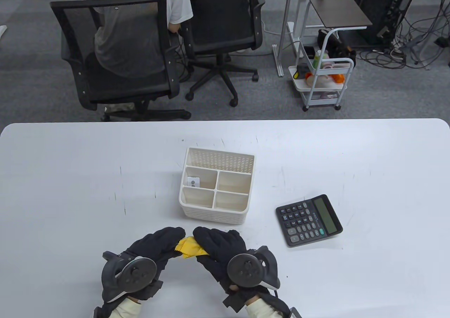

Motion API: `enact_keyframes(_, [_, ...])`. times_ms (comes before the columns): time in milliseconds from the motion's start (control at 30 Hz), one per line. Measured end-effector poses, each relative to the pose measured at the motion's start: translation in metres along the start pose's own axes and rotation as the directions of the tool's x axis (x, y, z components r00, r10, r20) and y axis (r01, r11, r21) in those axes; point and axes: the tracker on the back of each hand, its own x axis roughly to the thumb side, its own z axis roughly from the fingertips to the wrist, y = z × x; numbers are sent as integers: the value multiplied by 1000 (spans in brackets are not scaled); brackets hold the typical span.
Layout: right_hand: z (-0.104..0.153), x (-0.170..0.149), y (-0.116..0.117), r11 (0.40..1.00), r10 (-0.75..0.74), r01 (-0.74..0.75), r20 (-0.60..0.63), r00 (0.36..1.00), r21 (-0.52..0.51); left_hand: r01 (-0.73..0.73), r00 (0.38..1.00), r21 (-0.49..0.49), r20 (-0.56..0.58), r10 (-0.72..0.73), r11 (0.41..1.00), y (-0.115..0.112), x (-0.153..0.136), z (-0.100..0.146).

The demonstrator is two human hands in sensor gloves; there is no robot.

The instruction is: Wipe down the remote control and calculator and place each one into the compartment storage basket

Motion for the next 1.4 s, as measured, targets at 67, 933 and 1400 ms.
enact_keyframes(67, [1, -5, -4, 1000, -17, 17, -12, 1000, -3, 13, 1000, 10, -16, -13, 1000, 1, -3, 0])
enact_keyframes(933, [-2, 11, 5, 997, -3, -8, 124, 992, 82, 56, 995, 3, 78, -56, 998, -7, 1, 1])
enact_keyframes(1400, [-5, 10, 6, 998, 38, -43, 96, 995, 51, 92, 987, 77, 125, -101, 993, -5, 15, 2])
